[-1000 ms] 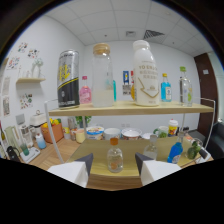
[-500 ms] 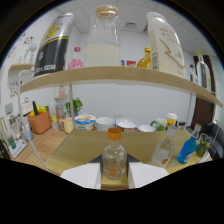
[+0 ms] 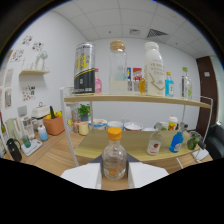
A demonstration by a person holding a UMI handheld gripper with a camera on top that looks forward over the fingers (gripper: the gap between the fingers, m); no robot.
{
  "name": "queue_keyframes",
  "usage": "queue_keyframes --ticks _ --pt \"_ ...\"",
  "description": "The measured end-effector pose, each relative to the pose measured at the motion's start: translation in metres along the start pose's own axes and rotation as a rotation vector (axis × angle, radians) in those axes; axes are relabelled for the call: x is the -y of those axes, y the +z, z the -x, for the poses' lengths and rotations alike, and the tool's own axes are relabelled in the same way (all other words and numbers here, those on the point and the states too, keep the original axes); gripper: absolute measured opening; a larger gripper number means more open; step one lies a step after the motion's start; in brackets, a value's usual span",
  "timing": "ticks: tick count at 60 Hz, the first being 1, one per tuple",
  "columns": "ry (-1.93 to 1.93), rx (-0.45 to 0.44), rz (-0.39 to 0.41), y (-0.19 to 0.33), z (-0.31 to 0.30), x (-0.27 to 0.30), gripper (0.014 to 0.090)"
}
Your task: Make me a cup of Vodka Sunrise.
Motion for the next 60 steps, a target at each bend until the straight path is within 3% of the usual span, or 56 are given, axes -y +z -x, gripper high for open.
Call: queue_keyframes --ticks 16,41,60 --pt "0.039 0.014 0.086 -0.031 0.011 -0.068 0.0352" --pt "0.067 -0.058 0.255 0.041 0.000 -0.155 0.0352" --pt "0.048 -0.098 0.379 0.056 -0.007 -0.198 0.0354"
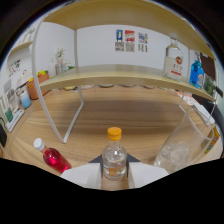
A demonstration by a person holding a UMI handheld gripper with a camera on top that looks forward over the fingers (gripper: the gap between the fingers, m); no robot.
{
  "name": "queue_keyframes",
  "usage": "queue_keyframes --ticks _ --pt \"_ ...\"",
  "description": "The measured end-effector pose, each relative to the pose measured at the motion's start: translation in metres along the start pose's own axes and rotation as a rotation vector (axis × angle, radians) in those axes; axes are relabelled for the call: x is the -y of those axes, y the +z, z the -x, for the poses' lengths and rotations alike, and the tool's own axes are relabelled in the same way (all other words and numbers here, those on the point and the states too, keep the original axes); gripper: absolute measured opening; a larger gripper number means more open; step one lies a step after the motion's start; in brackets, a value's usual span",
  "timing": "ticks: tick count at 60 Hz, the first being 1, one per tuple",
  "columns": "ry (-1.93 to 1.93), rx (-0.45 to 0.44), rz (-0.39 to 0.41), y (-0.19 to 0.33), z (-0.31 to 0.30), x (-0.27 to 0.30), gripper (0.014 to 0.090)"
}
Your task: Make me a cup of Vodka Sunrise.
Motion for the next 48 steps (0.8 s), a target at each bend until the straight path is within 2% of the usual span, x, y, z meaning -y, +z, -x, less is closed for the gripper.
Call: queue_keyframes --ticks 22,28,32,36,40,48 --pt "-0.034 0.050 0.005 -0.006 0.003 -0.009 0.0377" --pt "-0.053 0.058 0.011 -0.012 0.002 -0.010 0.0503" --pt "-0.063 0.081 -0.004 -0.022 0.006 -0.003 0.0690" --pt "-0.070 0.107 -0.029 -0.039 0.010 0.008 0.0811" --pt "-0.075 0.124 -0.069 -0.060 0.011 0.024 0.0857" --pt "-0.057 0.149 -0.157 -0.114 0.007 0.056 0.0858"
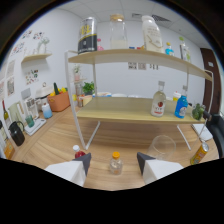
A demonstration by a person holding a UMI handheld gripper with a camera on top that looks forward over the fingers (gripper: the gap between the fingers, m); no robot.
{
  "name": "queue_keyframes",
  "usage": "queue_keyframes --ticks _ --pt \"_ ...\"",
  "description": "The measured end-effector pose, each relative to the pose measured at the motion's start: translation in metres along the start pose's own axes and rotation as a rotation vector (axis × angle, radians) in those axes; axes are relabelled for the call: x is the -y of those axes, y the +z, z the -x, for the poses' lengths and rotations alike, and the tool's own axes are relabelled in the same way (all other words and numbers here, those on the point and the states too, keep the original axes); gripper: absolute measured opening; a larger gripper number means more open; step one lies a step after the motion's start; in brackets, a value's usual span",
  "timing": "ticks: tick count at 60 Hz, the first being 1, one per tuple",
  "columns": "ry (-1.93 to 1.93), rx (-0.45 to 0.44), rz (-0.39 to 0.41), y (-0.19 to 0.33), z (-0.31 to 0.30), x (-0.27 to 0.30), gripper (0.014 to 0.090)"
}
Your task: Make me a cup of Vodka Sunrise.
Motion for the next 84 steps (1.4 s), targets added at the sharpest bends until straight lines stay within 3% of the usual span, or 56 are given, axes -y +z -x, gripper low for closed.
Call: queue_keyframes --ticks 11,24,45,54,65,74,84 --pt "0.009 -0.022 -0.070 -0.062 -0.026 0.017 0.0853" --pt "0.035 -0.092 -0.041 -0.102 -0.083 0.012 0.0853" --pt "0.025 -0.146 -0.319 -0.091 -0.168 0.215 0.0852" --pt "-0.008 -0.179 -0.378 -0.061 -0.193 0.277 0.0825" --pt "-0.022 -0.208 -0.299 -0.014 -0.209 0.279 0.0654" --pt "-0.012 -0.239 -0.263 -0.002 -0.220 0.272 0.0374" --pt "0.021 -0.204 -0.261 -0.008 -0.217 0.273 0.0360"
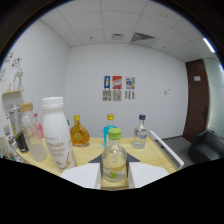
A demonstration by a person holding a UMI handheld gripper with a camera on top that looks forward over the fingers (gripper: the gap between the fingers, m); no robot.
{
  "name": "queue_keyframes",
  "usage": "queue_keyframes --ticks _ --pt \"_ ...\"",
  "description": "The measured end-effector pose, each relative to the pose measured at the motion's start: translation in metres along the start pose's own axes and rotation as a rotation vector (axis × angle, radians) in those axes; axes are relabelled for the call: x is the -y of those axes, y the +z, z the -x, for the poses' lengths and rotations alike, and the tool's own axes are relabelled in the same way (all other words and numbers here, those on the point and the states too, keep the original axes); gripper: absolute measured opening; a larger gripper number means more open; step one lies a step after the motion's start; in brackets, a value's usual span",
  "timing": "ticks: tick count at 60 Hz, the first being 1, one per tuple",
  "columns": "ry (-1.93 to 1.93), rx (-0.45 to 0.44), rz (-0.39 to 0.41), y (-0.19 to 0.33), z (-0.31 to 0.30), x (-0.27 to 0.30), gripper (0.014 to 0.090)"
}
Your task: Make me a cup of Vodka Sunrise.
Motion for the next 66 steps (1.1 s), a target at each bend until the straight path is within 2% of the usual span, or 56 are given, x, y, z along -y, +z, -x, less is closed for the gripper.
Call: queue_keyframes --ticks 12,19,25,31,35,41,53,66 --pt "-0.016 0.036 -0.111 -0.047 0.002 0.037 0.0354" --pt "0.006 0.073 -0.126 -0.079 0.006 0.024 0.0354" --pt "0.016 0.108 -0.090 -0.091 0.012 -0.029 0.0352" --pt "0.004 0.098 0.030 -0.087 0.012 -0.110 0.0352" --pt "0.036 0.094 0.080 -0.083 0.011 -0.156 0.0352" --pt "0.057 0.080 0.124 -0.077 0.007 -0.195 0.0351" --pt "-0.001 0.066 0.160 -0.066 0.003 -0.221 0.0351" --pt "-0.490 0.031 0.181 -0.060 0.001 -0.227 0.0350"
